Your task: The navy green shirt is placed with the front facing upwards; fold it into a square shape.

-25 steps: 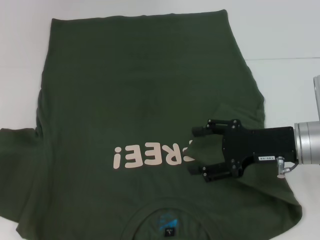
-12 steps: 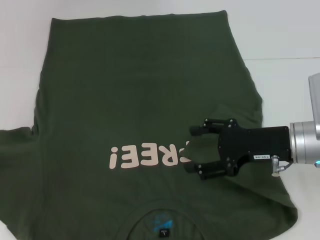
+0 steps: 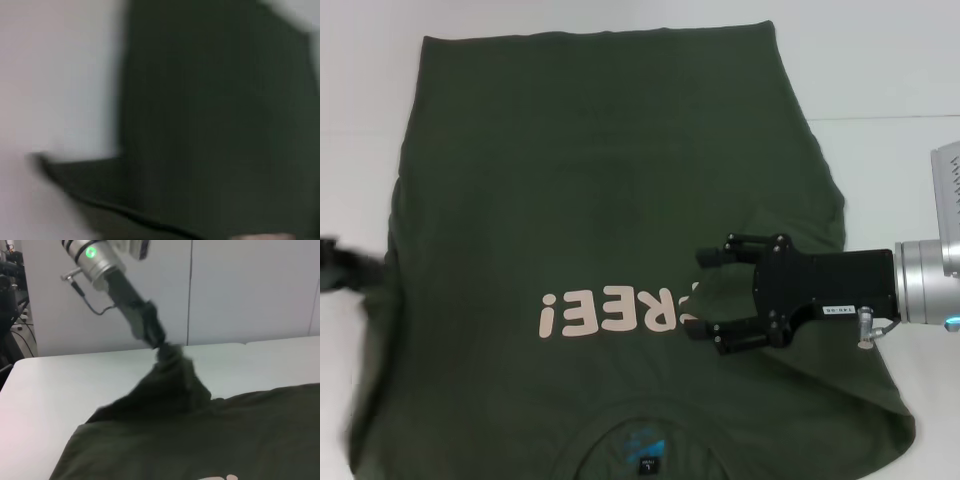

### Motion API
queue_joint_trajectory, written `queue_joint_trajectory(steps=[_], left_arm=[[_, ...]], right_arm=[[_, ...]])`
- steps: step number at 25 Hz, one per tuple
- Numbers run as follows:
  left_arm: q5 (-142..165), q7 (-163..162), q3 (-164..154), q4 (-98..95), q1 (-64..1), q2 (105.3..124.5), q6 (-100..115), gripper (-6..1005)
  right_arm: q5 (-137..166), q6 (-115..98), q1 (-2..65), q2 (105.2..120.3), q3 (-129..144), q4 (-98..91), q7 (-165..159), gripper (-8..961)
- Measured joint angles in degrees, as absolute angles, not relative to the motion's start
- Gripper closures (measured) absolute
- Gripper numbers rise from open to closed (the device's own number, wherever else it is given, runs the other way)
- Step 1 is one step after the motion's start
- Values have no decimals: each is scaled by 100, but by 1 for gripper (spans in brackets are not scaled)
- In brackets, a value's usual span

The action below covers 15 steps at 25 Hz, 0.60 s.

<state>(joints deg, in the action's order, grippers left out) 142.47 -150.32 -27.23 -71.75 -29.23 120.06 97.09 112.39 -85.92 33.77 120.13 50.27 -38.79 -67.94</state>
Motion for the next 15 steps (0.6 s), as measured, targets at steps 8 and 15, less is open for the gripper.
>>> queue_joint_trajectory(steps=[8, 15], left_arm=[[13587, -14829, -2869, -5711, -3388, 12063, 8975, 989], [13565, -14639, -3080, -5251, -3436, 12091, 8482, 937]], right_arm=[[11240, -8577, 3334, 11997, 5020, -3849, -6771, 37], [11240, -8583, 3317, 11996, 4982, -3849, -6770, 37]])
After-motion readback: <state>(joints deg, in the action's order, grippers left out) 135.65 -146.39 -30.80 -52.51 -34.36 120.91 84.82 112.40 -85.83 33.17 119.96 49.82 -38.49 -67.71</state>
